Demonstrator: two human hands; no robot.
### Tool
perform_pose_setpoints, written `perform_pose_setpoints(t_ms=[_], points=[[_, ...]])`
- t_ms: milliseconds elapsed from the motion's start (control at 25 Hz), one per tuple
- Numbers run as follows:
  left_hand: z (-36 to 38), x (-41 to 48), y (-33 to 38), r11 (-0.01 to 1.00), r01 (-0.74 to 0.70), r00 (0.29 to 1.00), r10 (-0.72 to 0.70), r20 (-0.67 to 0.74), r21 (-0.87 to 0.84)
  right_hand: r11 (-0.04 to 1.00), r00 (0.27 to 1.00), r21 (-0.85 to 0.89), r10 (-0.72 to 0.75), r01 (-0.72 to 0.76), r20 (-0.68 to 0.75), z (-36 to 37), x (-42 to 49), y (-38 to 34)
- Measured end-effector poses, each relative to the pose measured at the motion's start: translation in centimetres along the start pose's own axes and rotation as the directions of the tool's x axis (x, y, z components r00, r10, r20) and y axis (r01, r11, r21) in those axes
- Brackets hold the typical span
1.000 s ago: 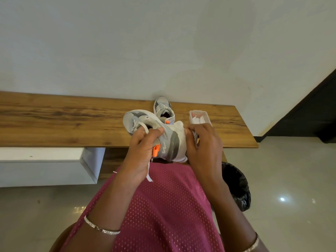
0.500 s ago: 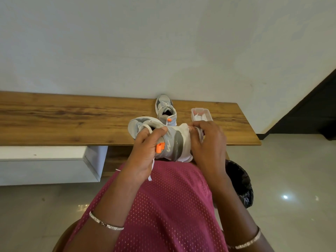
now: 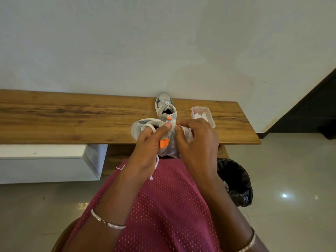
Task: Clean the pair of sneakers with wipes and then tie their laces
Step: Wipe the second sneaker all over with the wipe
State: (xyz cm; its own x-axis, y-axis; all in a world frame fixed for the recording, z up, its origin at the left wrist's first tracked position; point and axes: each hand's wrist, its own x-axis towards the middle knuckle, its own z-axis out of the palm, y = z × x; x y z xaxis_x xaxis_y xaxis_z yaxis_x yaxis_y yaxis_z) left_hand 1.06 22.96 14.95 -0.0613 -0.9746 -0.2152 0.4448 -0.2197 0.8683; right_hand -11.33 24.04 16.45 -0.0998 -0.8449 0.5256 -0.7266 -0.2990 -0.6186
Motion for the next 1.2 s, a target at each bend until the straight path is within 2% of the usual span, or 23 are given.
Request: perform_pose_setpoints(t_ms=[120, 280, 480, 640, 800, 880, 1040, 1200], points=[[-0.1, -0.1, -0.1, 0.997, -0.05, 0.999, 0.05, -0.004, 0.06, 0.998, 0.998, -0.05, 0.029, -0.027, 0.048, 0.0, -0.3, -0.1], [-0.4, 0.2, 0.4, 1.0, 0.017, 0.997, -0.017, -0.078, -0.006, 0.999, 0.999, -0.051, 0.015, -0.013, 0.036, 0.2, -2.9, -0.4], [0.0, 0.1, 0.7, 0.998, 0.062, 0.99, -0.061, -0.125, 0.005, 0.999, 1.0, -0.05, -0.009, 0.009, -0.003, 0.5, -2.7, -0.2], [0.4, -1.0, 0.8, 0.999, 0.017, 1.0, -0.017, -0.002, 0.029, 0.998, 0.999, -0.069, 0.01, -0.007, 0.044, 0.8, 0.0, 0.1], [0.0, -0.7, 0.7, 0.999, 0.031, 0.999, -0.031, 0.011, -0.019, 0.993, 0.999, 0.107, 0.041, -0.044, 0.026, -0.3, 0.5, -0.2], [-0.1, -0.4, 0.6, 0.999, 0.033, 0.999, -0.032, 0.03, -0.031, 0.981, 0.998, 0.195, 0.005, -0.017, 0.06, -0.7, 0.2, -1.1], [-0.2, -0.5, 0.7, 0.992, 0.057, 0.998, -0.053, 0.045, -0.109, 0.991, 0.986, 0.056, -0.124, 0.118, 0.116, -0.3, -1.5, -2.0], [-0.5, -0.9, 1.2, 0.979, 0.11, 0.987, -0.087, 0.137, -0.17, 0.981, 0.979, 0.086, -0.181, 0.173, 0.094, -0.4, -3.9, -1.5]])
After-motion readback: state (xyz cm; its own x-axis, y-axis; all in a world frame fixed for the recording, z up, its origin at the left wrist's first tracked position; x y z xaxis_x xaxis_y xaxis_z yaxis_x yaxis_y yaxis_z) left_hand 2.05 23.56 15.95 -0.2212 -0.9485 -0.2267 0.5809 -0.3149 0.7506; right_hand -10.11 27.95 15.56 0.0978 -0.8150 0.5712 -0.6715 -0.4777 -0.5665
